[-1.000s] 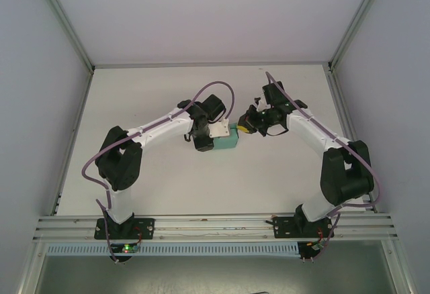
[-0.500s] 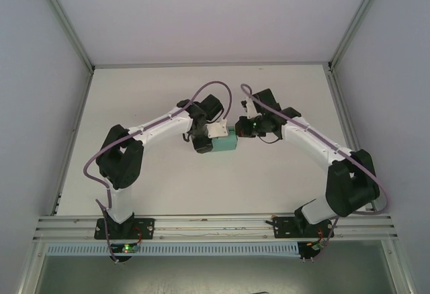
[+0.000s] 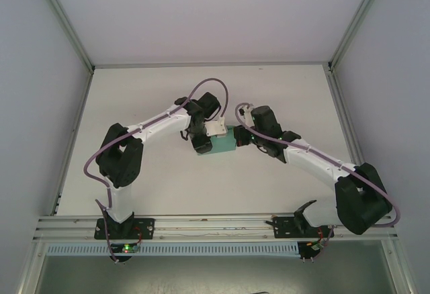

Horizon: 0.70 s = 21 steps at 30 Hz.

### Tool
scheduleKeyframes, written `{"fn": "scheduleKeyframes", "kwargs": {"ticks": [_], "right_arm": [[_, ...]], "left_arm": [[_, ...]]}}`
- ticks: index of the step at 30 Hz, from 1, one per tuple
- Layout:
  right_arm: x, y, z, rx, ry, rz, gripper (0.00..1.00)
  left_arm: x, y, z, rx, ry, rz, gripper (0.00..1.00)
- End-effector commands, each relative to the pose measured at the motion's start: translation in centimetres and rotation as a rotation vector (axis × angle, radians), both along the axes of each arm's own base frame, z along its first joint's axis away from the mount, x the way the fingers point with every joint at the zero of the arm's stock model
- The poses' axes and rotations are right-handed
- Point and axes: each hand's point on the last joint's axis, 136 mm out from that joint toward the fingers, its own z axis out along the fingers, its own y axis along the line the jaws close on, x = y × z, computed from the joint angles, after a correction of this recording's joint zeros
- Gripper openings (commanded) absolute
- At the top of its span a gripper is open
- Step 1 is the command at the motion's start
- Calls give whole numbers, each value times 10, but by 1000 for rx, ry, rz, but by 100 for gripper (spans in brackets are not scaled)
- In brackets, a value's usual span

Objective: Assemble paper box

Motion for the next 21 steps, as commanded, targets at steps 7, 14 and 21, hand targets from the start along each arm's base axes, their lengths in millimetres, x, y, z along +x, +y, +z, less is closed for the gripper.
{"fn": "scheduleKeyframes", "kwargs": {"ticks": [7,14,21], "right_arm": [[-39,16,-32,142,328,-8,0],[-20,25,11,218,331,18,0],[-11,22,28,275,352,43,0]], "left_arm": [[3,-14,-9,-53,54,1,48],[-3,-14,-10,-54,68,-51,46],[-7,-10,-13,-45,70,-69,46]]}}
